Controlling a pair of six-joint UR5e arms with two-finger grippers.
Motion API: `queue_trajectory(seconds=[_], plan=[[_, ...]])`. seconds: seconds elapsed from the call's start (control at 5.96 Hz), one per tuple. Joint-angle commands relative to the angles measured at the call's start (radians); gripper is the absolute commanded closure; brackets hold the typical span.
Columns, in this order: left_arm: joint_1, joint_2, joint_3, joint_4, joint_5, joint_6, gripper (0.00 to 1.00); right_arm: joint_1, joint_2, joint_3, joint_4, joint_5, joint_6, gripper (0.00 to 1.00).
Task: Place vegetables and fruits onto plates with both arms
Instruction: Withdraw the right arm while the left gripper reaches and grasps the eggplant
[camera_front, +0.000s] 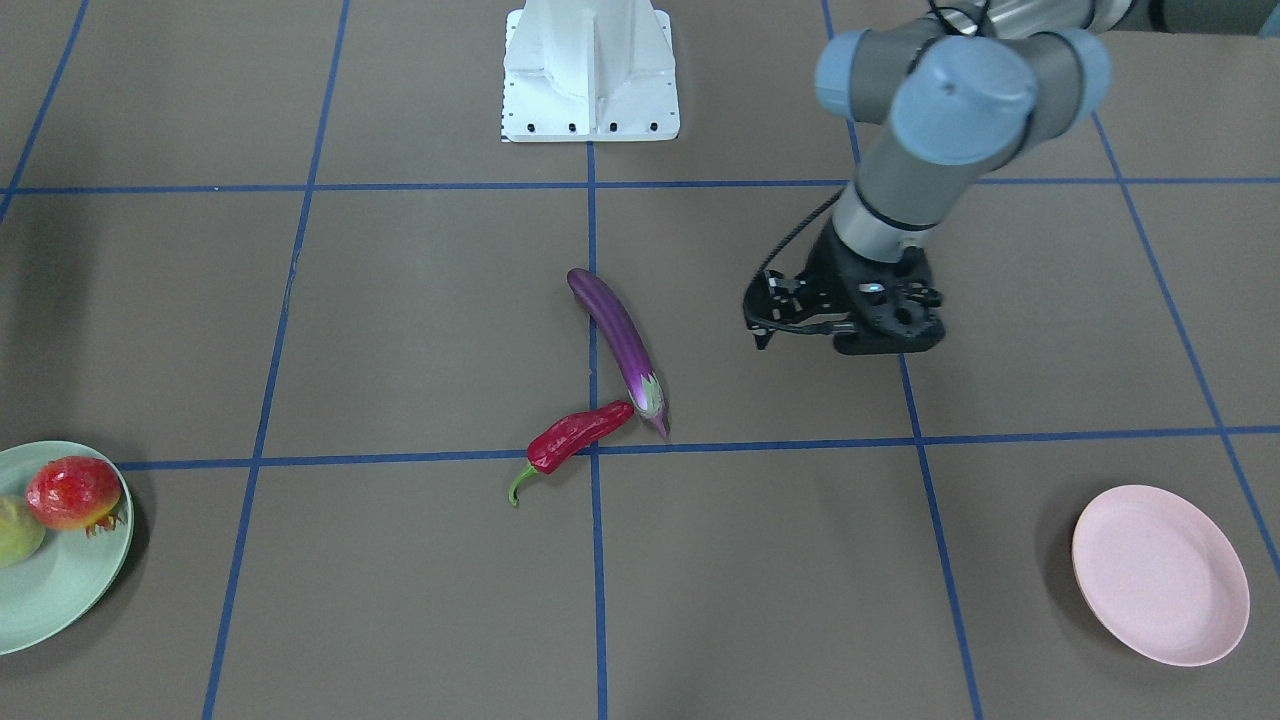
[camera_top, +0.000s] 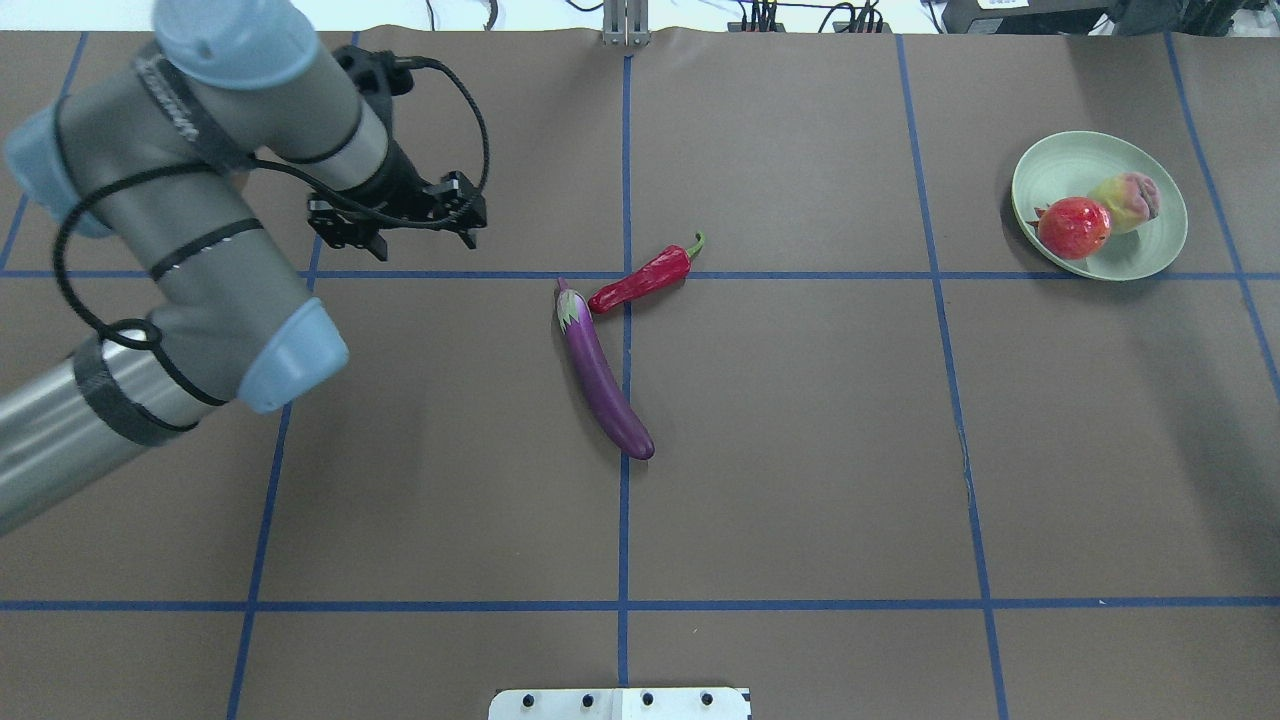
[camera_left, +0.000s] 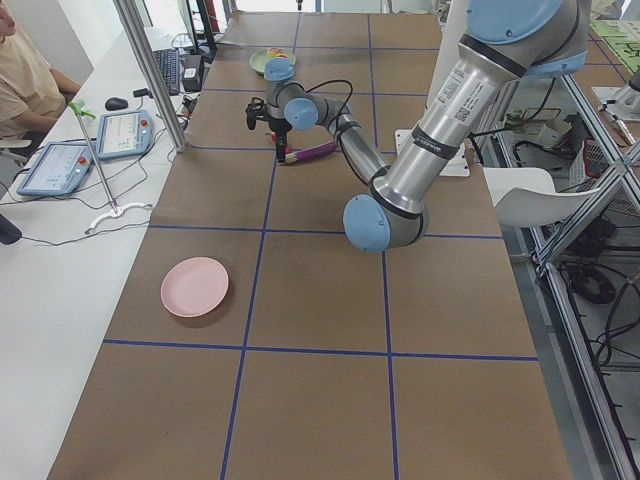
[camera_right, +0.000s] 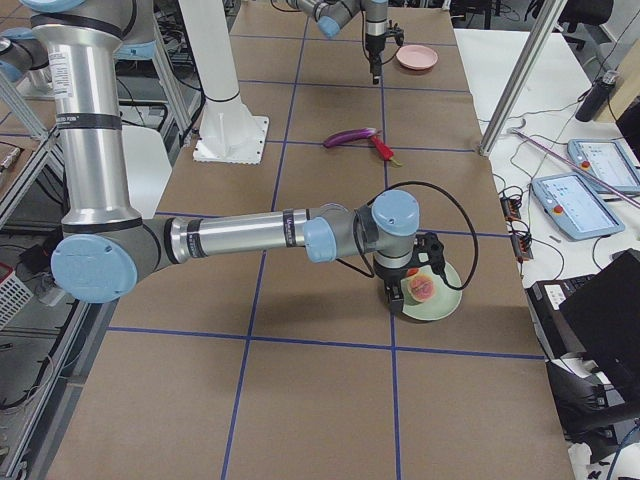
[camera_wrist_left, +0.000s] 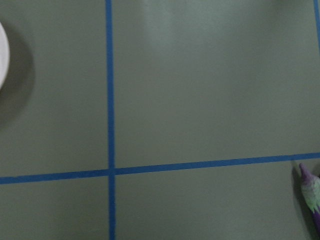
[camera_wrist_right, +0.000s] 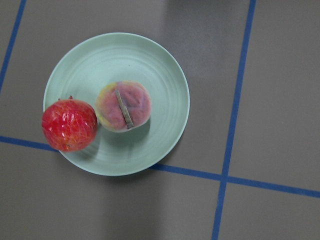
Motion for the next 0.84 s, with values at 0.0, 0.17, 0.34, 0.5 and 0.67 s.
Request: queue_trajectory(seconds=[0.0,0.17,0.34,0.5,0.67], plan=[[0.118,-0.131,0.144,0.002,0.036,-0.145,0.0,0.004,-0.107,0.08,0.002,-0.04,-0.003,0.0],[0.166,-0.133,0.167,-0.002,0.089,-0.175,0.0,0.001,-0.112,0.09,-0.001,-0.042,-0.003,0.0],[0.206,-0.148,0.228,-0.058,0.13,-0.234,0.0,0.001,-0.112,0.09,0.002,-0.042,-0.001,0.0],[0.224,-0.175,0.328,-0.154,0.131,-0.283,0.0,0.001,-0.111,0.09,-0.001,-0.042,-0.003,0.0],[0.231,-0.2,0.388,-0.2,0.129,-0.288,0.01,0.0,-0.111,0.09,-0.001,-0.042,-0.003,0.0]])
